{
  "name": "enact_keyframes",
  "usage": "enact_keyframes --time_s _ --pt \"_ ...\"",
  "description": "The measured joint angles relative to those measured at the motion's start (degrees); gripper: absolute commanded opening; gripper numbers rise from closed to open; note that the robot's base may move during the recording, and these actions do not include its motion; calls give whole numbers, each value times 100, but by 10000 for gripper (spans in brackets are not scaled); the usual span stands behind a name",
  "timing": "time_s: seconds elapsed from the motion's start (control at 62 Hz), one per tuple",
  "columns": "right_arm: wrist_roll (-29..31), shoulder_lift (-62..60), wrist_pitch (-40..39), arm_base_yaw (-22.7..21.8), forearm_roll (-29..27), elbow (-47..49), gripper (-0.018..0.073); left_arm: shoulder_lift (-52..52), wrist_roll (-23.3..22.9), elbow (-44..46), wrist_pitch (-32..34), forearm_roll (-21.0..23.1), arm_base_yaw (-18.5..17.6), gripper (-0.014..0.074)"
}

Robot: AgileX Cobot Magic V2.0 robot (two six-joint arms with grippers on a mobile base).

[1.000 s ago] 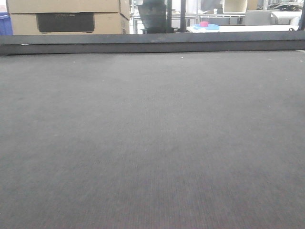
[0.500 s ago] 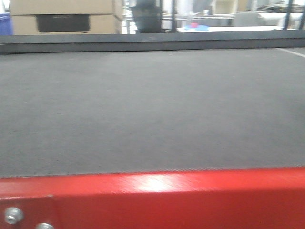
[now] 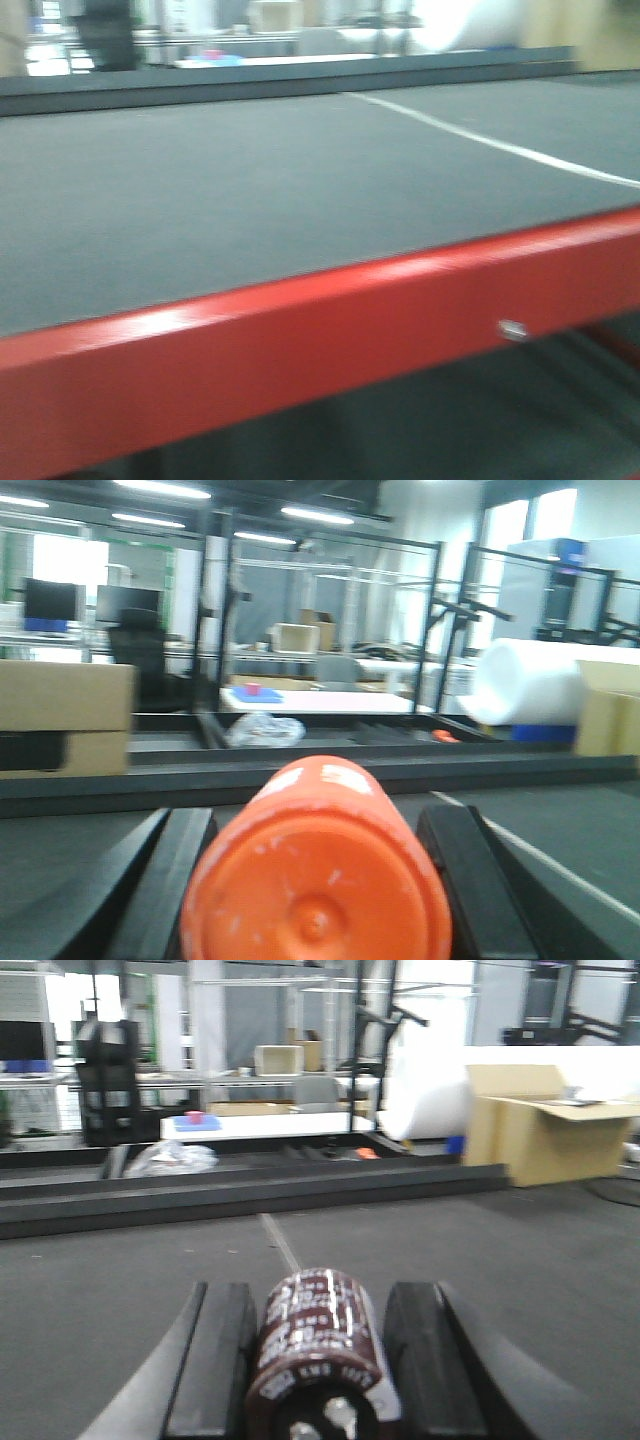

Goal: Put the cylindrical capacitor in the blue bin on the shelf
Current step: 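Drive the base away from the table holding both objects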

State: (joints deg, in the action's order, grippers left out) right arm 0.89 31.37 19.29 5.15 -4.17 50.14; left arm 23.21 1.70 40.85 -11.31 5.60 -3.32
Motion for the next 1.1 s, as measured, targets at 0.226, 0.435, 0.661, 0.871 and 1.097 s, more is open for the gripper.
enact_keyframes --time_s 0.226,0.435,0.661,0.871,1.097 --pt "0 0 0 0 0 0 -162 0 0 0 0 0 0 -111" --pt "0 0 0 0 0 0 -162 0 0 0 0 0 0 -111" --pt "0 0 0 0 0 0 -162 0 0 0 0 0 0 -111" --pt "0 0 0 0 0 0 -162 0 0 0 0 0 0 -111" --pt "0 0 0 0 0 0 -162 0 0 0 0 0 0 -111"
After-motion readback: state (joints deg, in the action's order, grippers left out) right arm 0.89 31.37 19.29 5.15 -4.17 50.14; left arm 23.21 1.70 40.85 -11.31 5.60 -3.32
